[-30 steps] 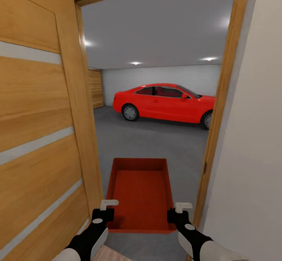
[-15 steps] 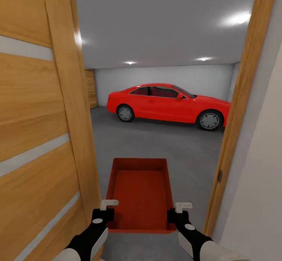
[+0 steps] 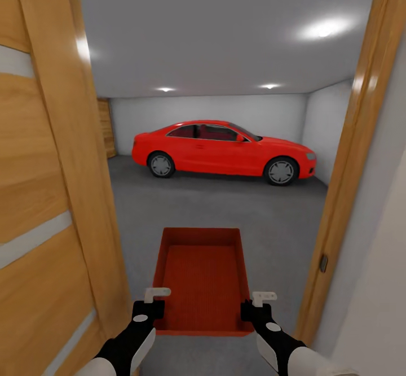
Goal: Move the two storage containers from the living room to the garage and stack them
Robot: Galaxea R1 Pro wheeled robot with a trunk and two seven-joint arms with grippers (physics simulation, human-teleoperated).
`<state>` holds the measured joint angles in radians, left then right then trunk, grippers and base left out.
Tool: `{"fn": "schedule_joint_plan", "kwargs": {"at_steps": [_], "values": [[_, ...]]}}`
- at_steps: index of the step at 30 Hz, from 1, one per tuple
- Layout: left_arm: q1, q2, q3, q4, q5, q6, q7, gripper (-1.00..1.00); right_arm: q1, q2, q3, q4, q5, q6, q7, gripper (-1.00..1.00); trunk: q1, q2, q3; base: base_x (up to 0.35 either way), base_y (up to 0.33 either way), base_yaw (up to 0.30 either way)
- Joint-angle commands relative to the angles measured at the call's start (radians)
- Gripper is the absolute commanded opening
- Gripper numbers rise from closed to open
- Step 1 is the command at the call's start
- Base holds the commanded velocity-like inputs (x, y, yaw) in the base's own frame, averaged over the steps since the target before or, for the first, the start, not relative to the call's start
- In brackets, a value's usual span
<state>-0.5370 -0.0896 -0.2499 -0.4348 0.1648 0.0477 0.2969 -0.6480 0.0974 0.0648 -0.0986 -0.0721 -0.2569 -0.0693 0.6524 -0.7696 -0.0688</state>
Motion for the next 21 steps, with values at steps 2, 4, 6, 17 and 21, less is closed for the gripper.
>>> {"fn": "schedule_joint_plan", "kwargs": {"at_steps": [2,4,6,17,21], "values": [[-0.001,0.002,0.046,-0.004,0.032,0.006,0.012,-1.0,-0.001,-0.007,-0.011,-0.001,-0.002,-0.002,0.003,-1.0,0.001,-0.001,-0.002,0.247,0.216,-0.246],[-0.001,0.002,0.046,-0.004,0.032,0.006,0.013,-1.0,-0.001,-0.007,-0.011,-0.001,-0.002,-0.002,0.003,-1.0,0.001,-0.001,-0.002,0.247,0.216,-0.246],[-0.001,0.002,0.046,-0.004,0.032,0.006,0.013,-1.0,-0.001,-0.007,-0.011,-0.001,-0.002,-0.002,0.003,-1.0,0.001,-0.001,-0.002,0.243,0.207,-0.246],[-0.001,0.002,0.046,-0.004,0.032,0.006,0.013,-1.0,-0.001,-0.007,-0.011,-0.001,-0.002,-0.002,0.002,-1.0,0.001,-0.001,-0.002,0.111,0.094,-0.129],[-0.001,0.002,0.047,-0.004,0.032,0.006,0.013,-1.0,-0.001,-0.007,-0.011,-0.001,-0.002,-0.001,0.002,-1.0,0.001,-0.001,-0.002,0.001,0.001,-0.001]]}}
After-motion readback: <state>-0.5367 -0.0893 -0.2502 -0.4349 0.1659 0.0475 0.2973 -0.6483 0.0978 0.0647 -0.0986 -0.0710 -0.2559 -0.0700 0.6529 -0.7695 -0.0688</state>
